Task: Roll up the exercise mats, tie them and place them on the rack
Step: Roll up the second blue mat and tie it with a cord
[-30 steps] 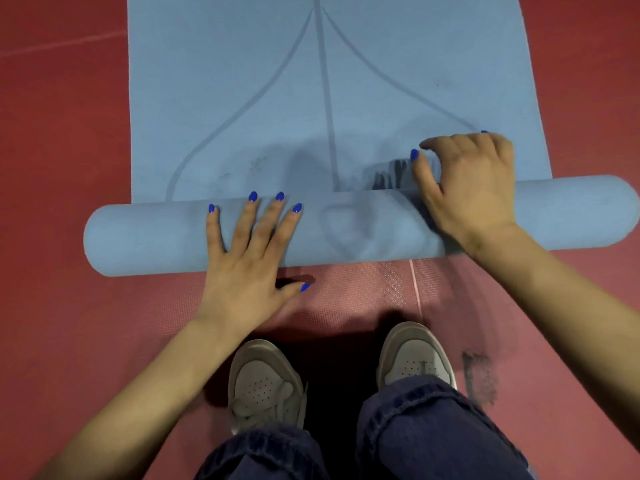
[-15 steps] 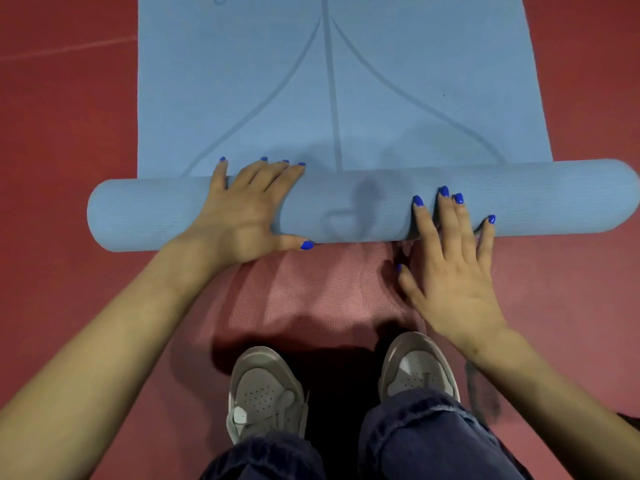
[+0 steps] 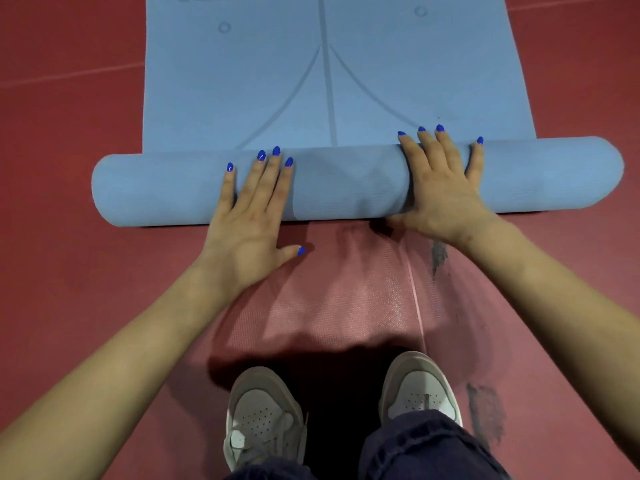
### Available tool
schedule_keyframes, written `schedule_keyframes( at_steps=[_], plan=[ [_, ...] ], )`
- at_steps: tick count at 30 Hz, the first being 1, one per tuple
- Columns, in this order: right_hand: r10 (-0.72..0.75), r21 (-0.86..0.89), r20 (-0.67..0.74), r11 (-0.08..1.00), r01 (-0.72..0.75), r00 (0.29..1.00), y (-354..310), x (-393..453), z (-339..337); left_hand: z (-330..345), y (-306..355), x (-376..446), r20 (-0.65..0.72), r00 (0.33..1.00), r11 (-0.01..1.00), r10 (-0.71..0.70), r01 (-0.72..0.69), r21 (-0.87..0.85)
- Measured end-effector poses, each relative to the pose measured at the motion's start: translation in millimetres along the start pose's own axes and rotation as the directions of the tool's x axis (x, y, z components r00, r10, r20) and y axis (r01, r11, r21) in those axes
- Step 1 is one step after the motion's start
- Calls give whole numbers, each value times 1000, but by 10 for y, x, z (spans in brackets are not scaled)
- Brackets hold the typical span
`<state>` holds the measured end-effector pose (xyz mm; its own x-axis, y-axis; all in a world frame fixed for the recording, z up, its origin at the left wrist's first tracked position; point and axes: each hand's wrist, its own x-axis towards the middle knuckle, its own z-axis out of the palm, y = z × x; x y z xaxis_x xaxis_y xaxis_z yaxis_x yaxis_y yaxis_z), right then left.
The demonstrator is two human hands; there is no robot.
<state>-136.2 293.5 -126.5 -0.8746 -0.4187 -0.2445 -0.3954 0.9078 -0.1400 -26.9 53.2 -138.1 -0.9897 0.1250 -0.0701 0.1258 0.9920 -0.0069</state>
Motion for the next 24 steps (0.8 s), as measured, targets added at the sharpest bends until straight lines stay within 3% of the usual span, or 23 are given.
schedule_keyframes(
  at_steps=[4, 10, 16, 24],
  plan=[
    [-10, -59, 61, 998, 13, 998, 6, 129, -117, -28, -47, 181, 65, 997, 999, -35, 35, -2],
    [-140, -164, -57, 978, 129, 989, -33, 78, 3, -68, -153, 458, 54, 998, 998, -42, 44, -41],
    [-86, -215, -70, 974, 69, 994, -60, 246, 12, -40, -296, 651, 37, 999, 997, -32, 35, -67],
    [-32, -187, 23, 982, 36, 999, -53, 570, -131, -174, -457, 996, 225, 974, 996, -13, 31, -78]
  ],
)
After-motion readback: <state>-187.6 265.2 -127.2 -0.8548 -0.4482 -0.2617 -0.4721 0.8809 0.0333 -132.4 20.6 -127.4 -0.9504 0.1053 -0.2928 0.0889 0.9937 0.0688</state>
